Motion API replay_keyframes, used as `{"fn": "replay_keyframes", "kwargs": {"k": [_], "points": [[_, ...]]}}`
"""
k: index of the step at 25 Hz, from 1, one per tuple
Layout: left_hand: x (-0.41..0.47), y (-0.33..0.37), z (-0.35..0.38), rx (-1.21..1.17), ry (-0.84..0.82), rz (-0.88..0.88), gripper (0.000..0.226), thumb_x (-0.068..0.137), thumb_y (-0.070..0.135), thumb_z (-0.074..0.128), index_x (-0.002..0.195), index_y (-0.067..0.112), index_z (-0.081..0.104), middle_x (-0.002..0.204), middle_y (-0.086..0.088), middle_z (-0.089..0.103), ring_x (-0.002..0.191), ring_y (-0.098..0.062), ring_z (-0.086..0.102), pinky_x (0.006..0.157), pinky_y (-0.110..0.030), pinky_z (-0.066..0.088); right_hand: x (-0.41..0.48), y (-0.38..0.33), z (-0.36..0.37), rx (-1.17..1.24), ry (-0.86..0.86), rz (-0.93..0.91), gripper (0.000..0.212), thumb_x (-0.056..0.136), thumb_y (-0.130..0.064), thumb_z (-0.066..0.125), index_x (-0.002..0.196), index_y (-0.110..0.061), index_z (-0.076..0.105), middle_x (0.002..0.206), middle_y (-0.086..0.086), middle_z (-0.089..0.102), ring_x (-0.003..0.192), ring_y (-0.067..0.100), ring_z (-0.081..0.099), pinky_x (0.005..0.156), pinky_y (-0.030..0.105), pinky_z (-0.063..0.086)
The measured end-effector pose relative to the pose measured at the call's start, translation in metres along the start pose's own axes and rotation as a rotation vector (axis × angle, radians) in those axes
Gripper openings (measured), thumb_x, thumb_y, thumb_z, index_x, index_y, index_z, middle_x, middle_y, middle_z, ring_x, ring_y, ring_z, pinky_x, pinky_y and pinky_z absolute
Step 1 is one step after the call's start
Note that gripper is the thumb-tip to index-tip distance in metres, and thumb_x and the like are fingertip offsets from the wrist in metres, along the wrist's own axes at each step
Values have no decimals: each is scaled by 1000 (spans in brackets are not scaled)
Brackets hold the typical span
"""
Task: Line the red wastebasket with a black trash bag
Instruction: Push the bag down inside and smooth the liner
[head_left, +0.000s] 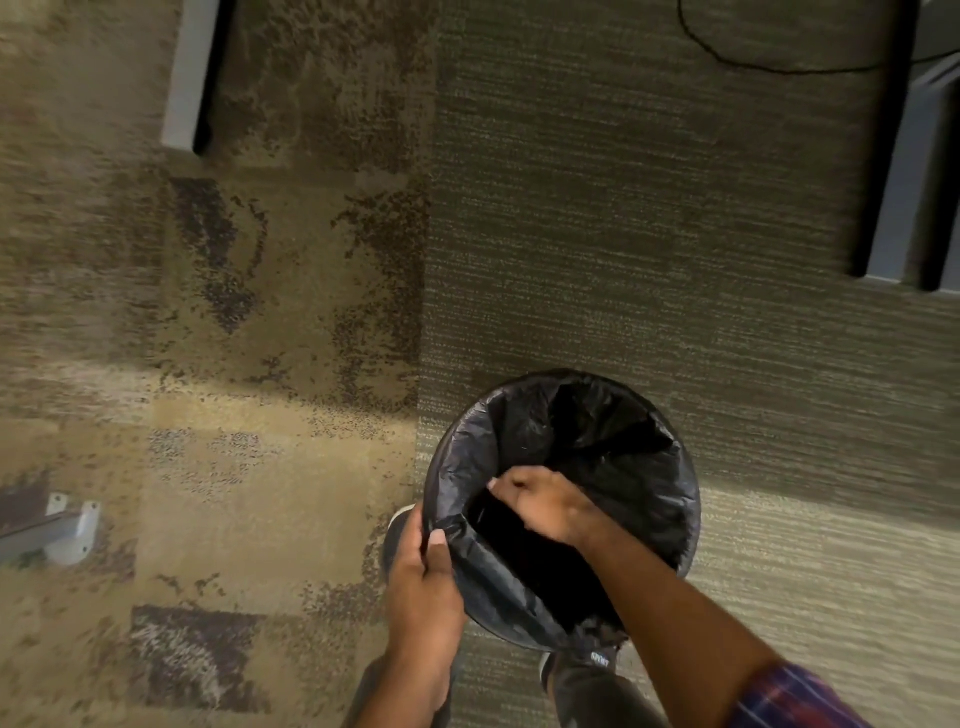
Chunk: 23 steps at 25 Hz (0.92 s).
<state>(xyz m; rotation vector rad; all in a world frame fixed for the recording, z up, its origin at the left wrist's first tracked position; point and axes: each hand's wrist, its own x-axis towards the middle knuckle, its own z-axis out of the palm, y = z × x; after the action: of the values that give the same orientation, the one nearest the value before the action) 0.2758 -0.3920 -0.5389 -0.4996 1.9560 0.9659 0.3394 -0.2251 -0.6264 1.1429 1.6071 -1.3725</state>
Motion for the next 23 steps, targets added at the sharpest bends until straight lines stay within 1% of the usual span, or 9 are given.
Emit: {"fn": "replay_keyframes", "kwargs": {"k": [2, 5, 7, 9, 12, 15, 18, 21, 23], "points": [[0, -9, 2, 1, 52, 10, 52, 112, 34, 53, 162, 40, 42, 160, 0, 58, 141, -35, 62, 113, -64, 53, 17, -4, -21, 176, 42, 41, 44, 97, -63, 58, 114, -28, 78, 110, -4, 75, 97, 14, 69, 93, 30, 55], [-6, -31, 5, 62, 142, -33, 58, 103, 19, 70, 156, 30, 50, 134, 2, 74, 115, -27, 75, 102, -60, 61, 37, 6, -34, 243, 67, 106, 67, 99, -59, 59, 149, -15, 59, 152, 8, 61, 140, 26, 56, 122, 37, 39], [-13, -44, 4, 132, 228, -74, 55, 96, 14, 79, 147, 17, 58, 103, 10, 73, 89, -17, 74, 93, -52, 63, 32, 14, -28, 105, 81, 85, 67, 102, -57, 54, 154, -15, 53, 160, 8, 53, 149, 28, 47, 127, 39, 33], [-20, -50, 4, 121, 266, -125, 45, 91, 14, 83, 132, 9, 65, 91, 8, 69, 86, -26, 73, 93, -51, 62, 12, 23, -13, -106, 226, -2, 55, 105, -51, 51, 145, -15, 61, 147, 13, 62, 138, 33, 57, 117, 39, 44], [-27, -48, 11, -34, 218, -242, 25, 98, 11, 77, 120, 10, 66, 100, -16, 71, 98, -41, 72, 85, -63, 67, -11, 29, 15, -130, 364, -92, 51, 105, -51, 47, 141, -19, 62, 141, 14, 64, 134, 34, 60, 112, 43, 48], [-28, -45, 20, -91, 174, -255, 13, 105, 7, 66, 115, 14, 69, 114, -18, 72, 108, -40, 73, 79, -63, 69, -8, 31, 40, -134, 12, 69, 74, 100, -73, 29, 165, -37, 28, 174, 1, 29, 159, 27, 28, 127, 61, 20], [-22, -47, 25, -144, 148, -215, 21, 109, 6, 58, 102, 23, 68, 111, -14, 73, 103, -34, 75, 80, -60, 69, 5, 35, 50, -297, -103, 119, 80, 96, -81, 19, 166, -43, 15, 179, -3, 12, 163, 28, 17, 125, 66, 10], [-25, -48, 27, -179, 140, -204, 18, 110, 6, 56, 109, 20, 67, 108, -10, 75, 97, -25, 75, 66, -45, 70, 8, 34, 50, -292, -63, 107, 81, 97, -78, 21, 167, -37, 19, 178, -1, 18, 161, 29, 23, 125, 64, 17], [-29, -45, 27, -203, 143, -211, 15, 110, 7, 57, 115, 17, 67, 109, -9, 75, 95, -22, 74, 54, -35, 67, -7, 30, 44, -280, 60, 39, 74, 101, -71, 27, 163, -31, 34, 169, 3, 40, 154, 28, 40, 123, 57, 31]]}}
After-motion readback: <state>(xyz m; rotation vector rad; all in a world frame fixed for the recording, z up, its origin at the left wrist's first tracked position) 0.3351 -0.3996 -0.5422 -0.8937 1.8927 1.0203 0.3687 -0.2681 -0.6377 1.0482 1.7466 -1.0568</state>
